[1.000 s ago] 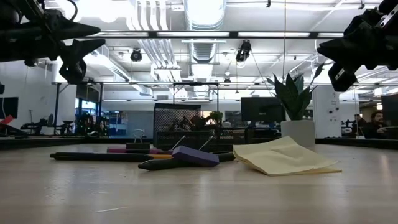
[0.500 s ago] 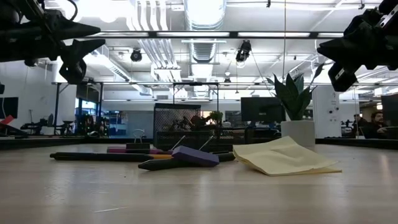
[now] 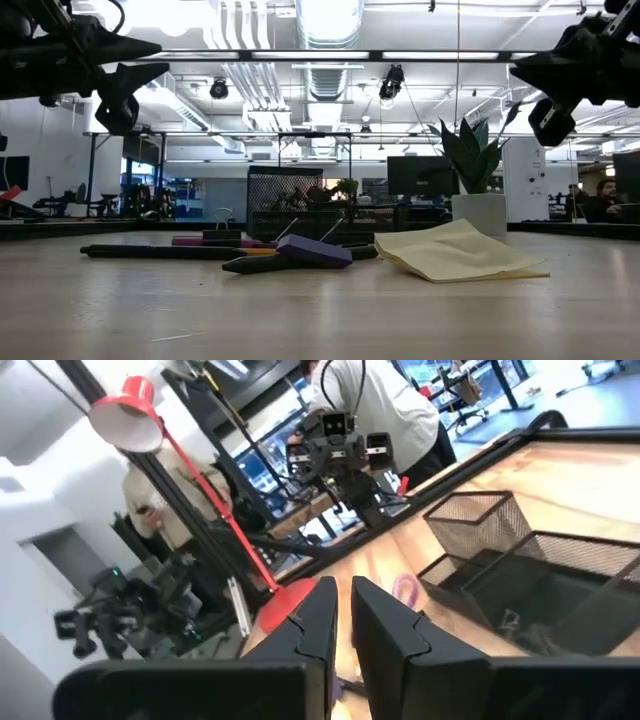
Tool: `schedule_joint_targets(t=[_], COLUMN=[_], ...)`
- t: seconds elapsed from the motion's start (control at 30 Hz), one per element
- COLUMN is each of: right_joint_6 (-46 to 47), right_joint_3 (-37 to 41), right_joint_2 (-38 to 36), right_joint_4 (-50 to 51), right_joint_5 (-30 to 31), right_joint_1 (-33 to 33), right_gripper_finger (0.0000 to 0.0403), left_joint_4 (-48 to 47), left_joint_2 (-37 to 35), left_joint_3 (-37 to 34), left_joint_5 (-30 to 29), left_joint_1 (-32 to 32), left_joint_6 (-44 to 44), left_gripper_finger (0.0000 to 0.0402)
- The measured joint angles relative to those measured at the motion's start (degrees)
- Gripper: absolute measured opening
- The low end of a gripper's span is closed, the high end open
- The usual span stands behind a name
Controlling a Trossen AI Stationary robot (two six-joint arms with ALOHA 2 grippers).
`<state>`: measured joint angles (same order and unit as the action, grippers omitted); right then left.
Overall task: Pick and place office supplies into organizer
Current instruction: Put the top right black binder clip into the black desk organizer
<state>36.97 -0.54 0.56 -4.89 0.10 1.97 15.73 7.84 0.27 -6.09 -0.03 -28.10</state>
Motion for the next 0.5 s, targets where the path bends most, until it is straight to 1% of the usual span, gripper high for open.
schedule_joint_targets(t=[0.17, 0.3, 0.37, 0.43, 0.5], right_joint_6=[-1.92, -8.25, -8.99, -4.01, 2.86], right_joint_3=[0.0, 0.0, -0.01, 0.0, 0.0], right_joint_2=[0.0, 0.0, 0.0, 0.04, -0.11], right_joint_4=[-0.22, -0.24, -0.76, -3.47, -5.85], right_joint_5=[0.47, 5.65, 9.45, 13.58, 17.23], right_joint_1=[0.01, -0.01, -0.01, -0.01, -0.01], right_gripper_finger=[0.0027, 0.0027, 0.0027, 0.0027, 0.0027], left_joint_4=[0.0, 0.0, 0.02, 0.0, 0.09], left_joint_2=[0.0, 0.01, 0.0, 0.0, 0.0], left_joint_3=[0.0, 0.0, 0.0, 0.0, 0.0], left_joint_5=[0.0, 0.0, 0.0, -0.02, -1.35], left_joint_1=[0.01, 0.01, 0.01, 0.02, 0.0], left_joint_6=[-0.02, -0.01, -0.01, 0.39, 6.56], left_gripper_finger=[0.0099, 0.0099, 0.0099, 0.0099, 0.0099])
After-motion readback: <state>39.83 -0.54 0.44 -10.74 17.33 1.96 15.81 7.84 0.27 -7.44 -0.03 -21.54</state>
